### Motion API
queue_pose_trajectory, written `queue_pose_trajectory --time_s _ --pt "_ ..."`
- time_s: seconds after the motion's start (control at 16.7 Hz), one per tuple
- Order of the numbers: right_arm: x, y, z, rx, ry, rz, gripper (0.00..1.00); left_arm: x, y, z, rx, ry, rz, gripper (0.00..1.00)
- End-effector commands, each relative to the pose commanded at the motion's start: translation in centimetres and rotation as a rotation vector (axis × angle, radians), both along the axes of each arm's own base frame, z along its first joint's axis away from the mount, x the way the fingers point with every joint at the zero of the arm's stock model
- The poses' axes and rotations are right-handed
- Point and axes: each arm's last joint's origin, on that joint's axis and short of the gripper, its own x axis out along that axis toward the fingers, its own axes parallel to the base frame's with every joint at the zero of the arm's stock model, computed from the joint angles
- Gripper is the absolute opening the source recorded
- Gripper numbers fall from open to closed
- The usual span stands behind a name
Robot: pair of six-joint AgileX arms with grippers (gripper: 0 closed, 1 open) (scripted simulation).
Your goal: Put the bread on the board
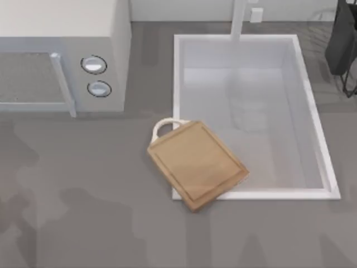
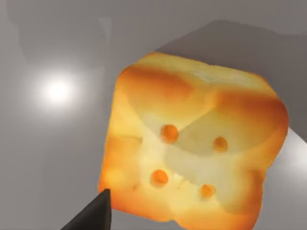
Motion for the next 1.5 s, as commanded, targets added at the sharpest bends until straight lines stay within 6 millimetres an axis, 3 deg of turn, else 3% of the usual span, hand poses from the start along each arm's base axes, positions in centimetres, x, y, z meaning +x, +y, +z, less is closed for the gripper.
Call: queue_pose_trajectory --time_s 0.36,0.78,1.26,1.5 --pt "0.0 0.0 0.0 0.0 0.0 0.0 1.0 4.1 2.3 -0.5 -0.041 0.189 -0.181 1.0" --pt "0.0 0.0 0.0 0.0 0.0 0.0 1.0 4.5 2.4 -0.6 -0.047 0.19 -0.196 1.0" --pt "0.0 0.0 0.0 0.0 0.0 0.0 1.0 4.6 2.6 -6.8 -0.047 0.187 -0.193 1.0" --pt "0.0 0.0 0.0 0.0 0.0 0.0 1.0 4.5 2.5 -7.5 -0.049 0.192 -0.194 1.0"
